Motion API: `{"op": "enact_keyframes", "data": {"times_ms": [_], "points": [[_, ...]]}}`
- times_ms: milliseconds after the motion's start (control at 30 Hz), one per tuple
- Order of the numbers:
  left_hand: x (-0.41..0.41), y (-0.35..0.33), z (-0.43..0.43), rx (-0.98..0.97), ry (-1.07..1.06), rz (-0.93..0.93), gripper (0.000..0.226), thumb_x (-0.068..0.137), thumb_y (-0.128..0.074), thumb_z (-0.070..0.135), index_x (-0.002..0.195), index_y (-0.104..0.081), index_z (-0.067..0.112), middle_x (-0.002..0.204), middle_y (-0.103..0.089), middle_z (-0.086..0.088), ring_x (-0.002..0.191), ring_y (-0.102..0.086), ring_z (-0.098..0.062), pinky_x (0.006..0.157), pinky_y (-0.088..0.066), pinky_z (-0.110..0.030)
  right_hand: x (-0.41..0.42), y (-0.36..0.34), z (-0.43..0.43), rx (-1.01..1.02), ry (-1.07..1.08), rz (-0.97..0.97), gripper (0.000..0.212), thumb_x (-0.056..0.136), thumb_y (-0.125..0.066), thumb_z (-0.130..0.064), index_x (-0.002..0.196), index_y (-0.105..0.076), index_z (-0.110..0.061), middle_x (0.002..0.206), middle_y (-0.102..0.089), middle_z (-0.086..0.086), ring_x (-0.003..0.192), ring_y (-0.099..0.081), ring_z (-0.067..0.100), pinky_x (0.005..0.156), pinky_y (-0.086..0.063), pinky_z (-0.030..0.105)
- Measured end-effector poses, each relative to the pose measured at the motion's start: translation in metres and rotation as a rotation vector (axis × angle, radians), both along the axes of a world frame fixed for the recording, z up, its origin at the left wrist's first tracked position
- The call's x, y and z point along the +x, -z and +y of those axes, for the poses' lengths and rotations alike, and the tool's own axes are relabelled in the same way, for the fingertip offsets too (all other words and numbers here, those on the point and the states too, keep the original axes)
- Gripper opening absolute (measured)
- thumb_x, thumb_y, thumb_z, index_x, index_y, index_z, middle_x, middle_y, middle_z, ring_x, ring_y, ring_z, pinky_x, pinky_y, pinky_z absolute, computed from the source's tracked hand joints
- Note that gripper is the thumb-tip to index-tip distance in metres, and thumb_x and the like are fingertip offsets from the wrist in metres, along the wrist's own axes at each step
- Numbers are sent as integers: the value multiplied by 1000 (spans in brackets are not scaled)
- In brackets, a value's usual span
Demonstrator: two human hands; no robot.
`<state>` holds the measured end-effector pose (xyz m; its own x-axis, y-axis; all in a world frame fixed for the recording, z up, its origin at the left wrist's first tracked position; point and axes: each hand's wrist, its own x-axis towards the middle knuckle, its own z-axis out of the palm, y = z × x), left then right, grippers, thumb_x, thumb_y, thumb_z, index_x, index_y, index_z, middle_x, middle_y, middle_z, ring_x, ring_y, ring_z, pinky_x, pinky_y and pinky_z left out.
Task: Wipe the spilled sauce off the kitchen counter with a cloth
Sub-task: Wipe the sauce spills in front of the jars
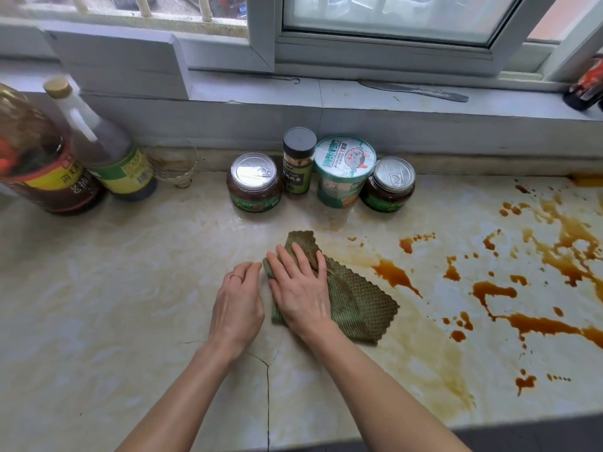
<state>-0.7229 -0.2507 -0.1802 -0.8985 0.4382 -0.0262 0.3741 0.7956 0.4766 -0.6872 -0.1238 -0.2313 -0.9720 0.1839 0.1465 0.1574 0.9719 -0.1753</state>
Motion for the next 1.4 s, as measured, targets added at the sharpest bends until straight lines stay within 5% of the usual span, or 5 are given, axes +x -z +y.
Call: {"op": "enact_keyframes", "data": {"times_ms": [400, 800, 900, 1133, 1400], "points": [[-9, -4, 11, 17, 40, 4, 45, 84, -48, -3, 128, -52, 7, 130, -52, -10, 111, -52, -29, 88, -48, -37, -56, -10, 48, -61, 108, -52, 57, 91, -30, -42, 141, -49, -21, 144, -50, 7, 134, -44, 28, 110, -28, 53], [-7, -1, 24, 32, 58, -37, 46, 86, -46, -2, 131, -49, 7, 136, -48, -9, 122, -46, -25, 94, -47, -36, 4, -9, 87, -104, 418, 45, 60, 93, -41, -37, 146, -38, -9, 146, -42, 15, 128, -44, 30, 110, -36, 47], [-10, 2, 29, 36, 60, -35, 50, 83, -48, -4, 132, -49, 6, 139, -46, -13, 126, -44, -28, 99, -44, -37, 5, -12, 64, -157, 352, 57, 63, 91, -55, -30, 146, -35, -6, 148, -37, 16, 127, -42, 31, 111, -36, 44], [-15, 1, 38, -66, 82, -49, 53, 86, -45, 3, 139, -39, 6, 148, -34, -12, 136, -33, -26, 106, -35, -32, -53, -16, 55, -219, 125, 63, 63, 82, -39, -29, 135, -49, 4, 139, -49, 22, 122, -47, 32, 108, -40, 43], [-22, -8, 41, -140, 129, -69, 56, 86, -39, 7, 141, -32, 9, 150, -29, -7, 136, -27, -23, 105, -34, -28, -103, -16, 65, -242, 195, -57, 72, 81, -37, -29, 145, -36, 2, 158, -27, 15, 143, -28, 27, 118, -10, 40]]}}
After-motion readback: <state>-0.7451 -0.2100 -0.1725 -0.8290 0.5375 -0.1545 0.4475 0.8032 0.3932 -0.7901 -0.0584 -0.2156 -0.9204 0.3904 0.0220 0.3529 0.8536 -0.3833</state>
